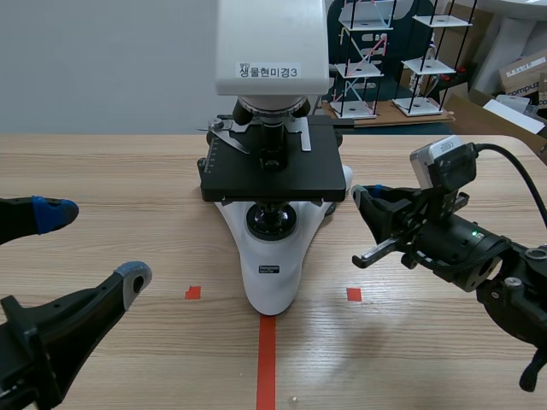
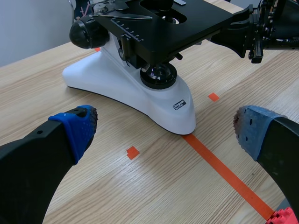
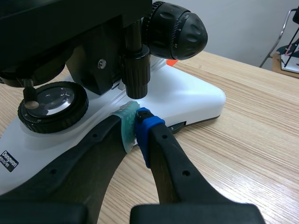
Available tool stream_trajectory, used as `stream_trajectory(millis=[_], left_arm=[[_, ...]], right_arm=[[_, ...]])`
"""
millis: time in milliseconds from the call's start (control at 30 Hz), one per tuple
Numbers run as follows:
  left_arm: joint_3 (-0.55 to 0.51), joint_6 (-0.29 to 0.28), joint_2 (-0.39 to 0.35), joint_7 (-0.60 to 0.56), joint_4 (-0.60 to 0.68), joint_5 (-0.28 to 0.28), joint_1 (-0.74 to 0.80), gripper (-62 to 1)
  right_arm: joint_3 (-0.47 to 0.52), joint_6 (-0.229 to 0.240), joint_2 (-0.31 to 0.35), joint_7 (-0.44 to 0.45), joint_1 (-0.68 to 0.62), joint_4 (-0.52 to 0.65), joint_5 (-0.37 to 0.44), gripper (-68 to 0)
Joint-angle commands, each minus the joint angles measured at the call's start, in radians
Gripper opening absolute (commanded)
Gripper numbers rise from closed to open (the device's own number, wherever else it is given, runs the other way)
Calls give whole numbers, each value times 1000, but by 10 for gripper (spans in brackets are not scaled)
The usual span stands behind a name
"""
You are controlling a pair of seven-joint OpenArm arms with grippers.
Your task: Return to the home posture
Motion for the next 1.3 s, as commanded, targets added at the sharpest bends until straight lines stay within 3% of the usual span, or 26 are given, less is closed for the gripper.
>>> stream_trajectory(millis=[0, 600, 933, 1167, 1267], left_arm=[[-5, 2, 5, -17, 23, -7, 2, 10], [-5, 2, 5, -17, 23, -7, 2, 10], [-5, 2, 5, -17, 23, -7, 2, 10], [-5, 2, 5, -17, 23, -7, 2, 10], [-5, 2, 5, -17, 23, -7, 2, 11]], right_arm=[[10, 0, 13, 19, 14, 21, 7, -667], [10, 0, 13, 19, 14, 21, 7, -656], [75, 0, 17, 19, -84, 56, -21, -464], [146, -5, 76, 19, -269, 235, -24, -290], [166, -31, 108, 18, -365, 333, -24, -194]])
